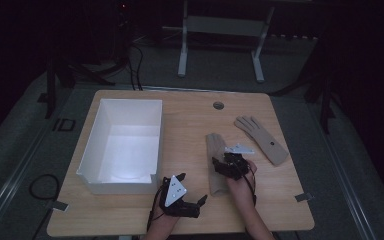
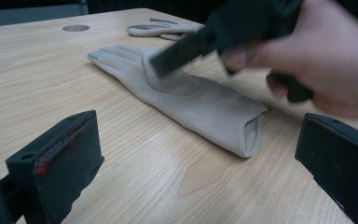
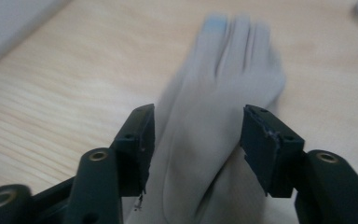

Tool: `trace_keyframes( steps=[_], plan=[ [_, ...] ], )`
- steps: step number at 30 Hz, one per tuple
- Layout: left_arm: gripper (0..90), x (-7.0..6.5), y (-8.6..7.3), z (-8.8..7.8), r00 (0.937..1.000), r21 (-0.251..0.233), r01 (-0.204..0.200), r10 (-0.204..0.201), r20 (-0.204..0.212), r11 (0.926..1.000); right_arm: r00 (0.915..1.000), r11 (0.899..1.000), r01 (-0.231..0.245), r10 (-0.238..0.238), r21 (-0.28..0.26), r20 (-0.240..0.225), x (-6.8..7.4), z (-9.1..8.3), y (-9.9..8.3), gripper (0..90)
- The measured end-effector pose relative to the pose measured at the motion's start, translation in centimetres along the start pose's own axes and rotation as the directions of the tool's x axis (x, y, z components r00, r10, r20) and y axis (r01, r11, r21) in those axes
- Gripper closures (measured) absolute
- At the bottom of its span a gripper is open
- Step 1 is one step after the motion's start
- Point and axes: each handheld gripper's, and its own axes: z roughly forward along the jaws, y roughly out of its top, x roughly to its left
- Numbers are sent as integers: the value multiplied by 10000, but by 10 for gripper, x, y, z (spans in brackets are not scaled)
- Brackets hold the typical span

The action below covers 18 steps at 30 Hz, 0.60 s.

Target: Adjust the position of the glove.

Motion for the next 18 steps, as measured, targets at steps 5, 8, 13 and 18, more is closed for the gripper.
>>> trace_keyframes(
  steps=[5,8,13,18],
  plan=[
    [6,0,0,0,10000,29,2,-2,-16,10000,9972,9960,733,-740,-516,-117,-19,-22,22,506],
    [6,0,0,0,10000,30,11,-11,-13,10000,9961,9933,802,-830,-837,-305,-41,-31,35,532],
    [6,0,0,1,10000,23,18,-18,-24,10000,9928,9879,1129,-1164,-1064,-279,-76,-41,56,528],
    [6,1,0,0,10000,-1,65,-65,-6,10000,9847,9827,1674,-1707,-796,-365,-116,-43,61,538]
  ],
)
